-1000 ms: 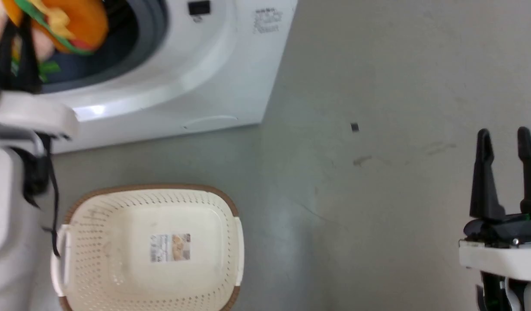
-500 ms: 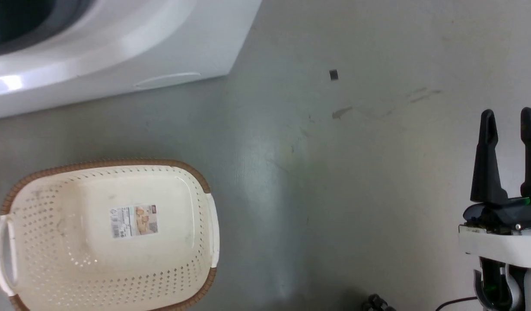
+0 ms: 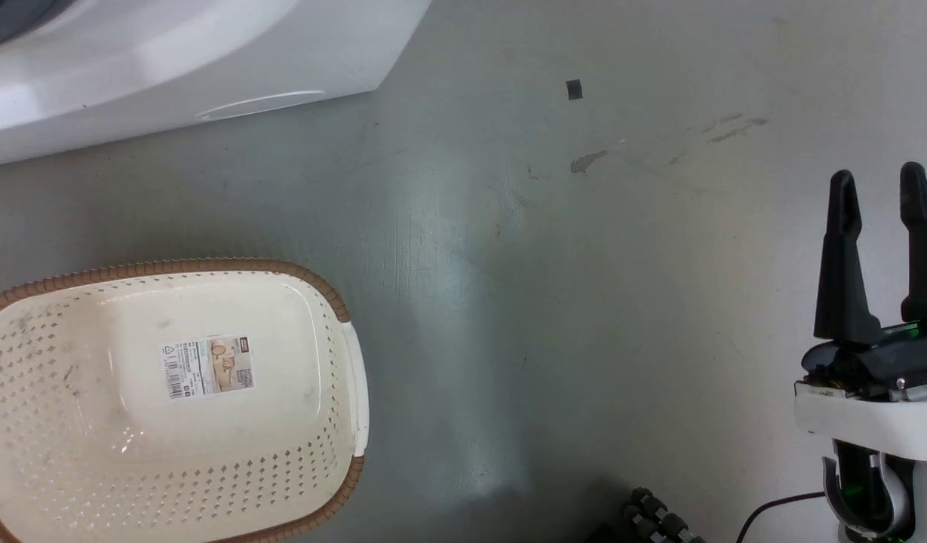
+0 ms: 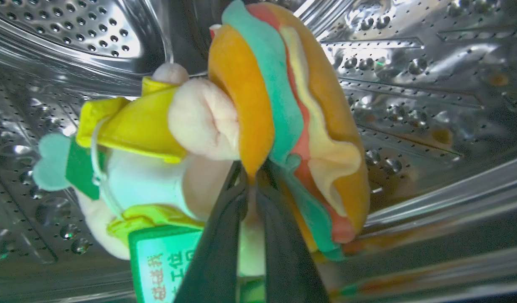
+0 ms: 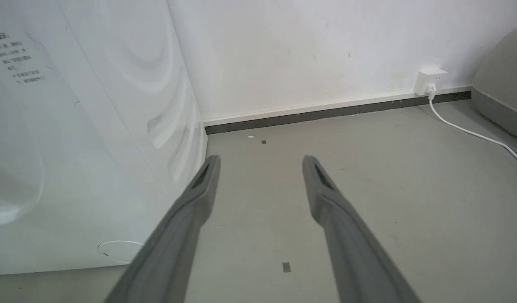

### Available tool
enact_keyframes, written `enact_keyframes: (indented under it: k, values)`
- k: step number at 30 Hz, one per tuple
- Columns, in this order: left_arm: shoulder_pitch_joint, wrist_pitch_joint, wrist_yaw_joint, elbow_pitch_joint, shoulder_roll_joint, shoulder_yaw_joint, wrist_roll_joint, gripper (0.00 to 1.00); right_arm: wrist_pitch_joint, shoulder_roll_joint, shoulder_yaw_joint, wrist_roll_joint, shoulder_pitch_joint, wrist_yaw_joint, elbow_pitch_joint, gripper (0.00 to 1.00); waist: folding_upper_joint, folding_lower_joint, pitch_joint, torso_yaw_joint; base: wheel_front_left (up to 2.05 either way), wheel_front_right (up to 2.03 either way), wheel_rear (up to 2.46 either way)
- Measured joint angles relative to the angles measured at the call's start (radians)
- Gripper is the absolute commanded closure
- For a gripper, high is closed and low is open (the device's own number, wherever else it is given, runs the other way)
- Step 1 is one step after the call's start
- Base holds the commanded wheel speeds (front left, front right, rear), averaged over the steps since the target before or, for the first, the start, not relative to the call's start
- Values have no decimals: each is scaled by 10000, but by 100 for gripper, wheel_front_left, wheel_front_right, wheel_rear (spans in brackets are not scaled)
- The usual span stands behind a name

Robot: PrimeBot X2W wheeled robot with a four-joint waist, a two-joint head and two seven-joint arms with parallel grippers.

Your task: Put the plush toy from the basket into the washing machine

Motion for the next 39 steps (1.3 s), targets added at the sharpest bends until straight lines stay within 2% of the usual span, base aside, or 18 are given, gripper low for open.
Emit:
enact_keyframes:
  k: [2,3,4,9,14,19,25,32,39]
  values:
    - [-104,-15,-67,284,-33,-94,-82,100,0,0,-2,0,-5,0,0,0,0,0,2,20,0,0,0]
    - [-149,-69,-109,393,-40,-155,-81,78,0,2,-6,0,-12,0,2,0,0,0,-4,34,0,0,0]
    - [-189,-174,-113,495,-54,-217,-71,0,0,2,-12,0,-38,0,2,0,0,0,-16,49,0,0,0]
    - [-173,-882,-155,1072,-174,-451,-52,0,0,2,-56,-23,-151,0,13,0,0,0,-287,154,0,0,0]
    - [303,-1983,-174,1463,-577,-667,-59,0,0,0,-157,-255,-149,0,17,0,0,-1,-886,337,0,0,0]
    - [1467,-3085,-134,1847,-1267,-765,-265,0,0,2,-213,-669,-46,0,63,0,0,-1,-1819,605,0,0,0]
    - [3117,-4259,144,1703,-2301,-842,-602,0,0,0,-324,-1106,629,0,148,0,0,-2,-3118,1107,0,0,0]
    - [5113,-4625,594,132,-3375,-746,-1037,0,0,2,-422,-1390,1466,0,297,0,0,-3,-4515,1976,0,0,0]
    - [7671,-4686,1106,-2533,-3831,-604,-1225,0,0,2,-453,-1434,2052,0,370,0,0,-3,-5797,2753,0,0,0]
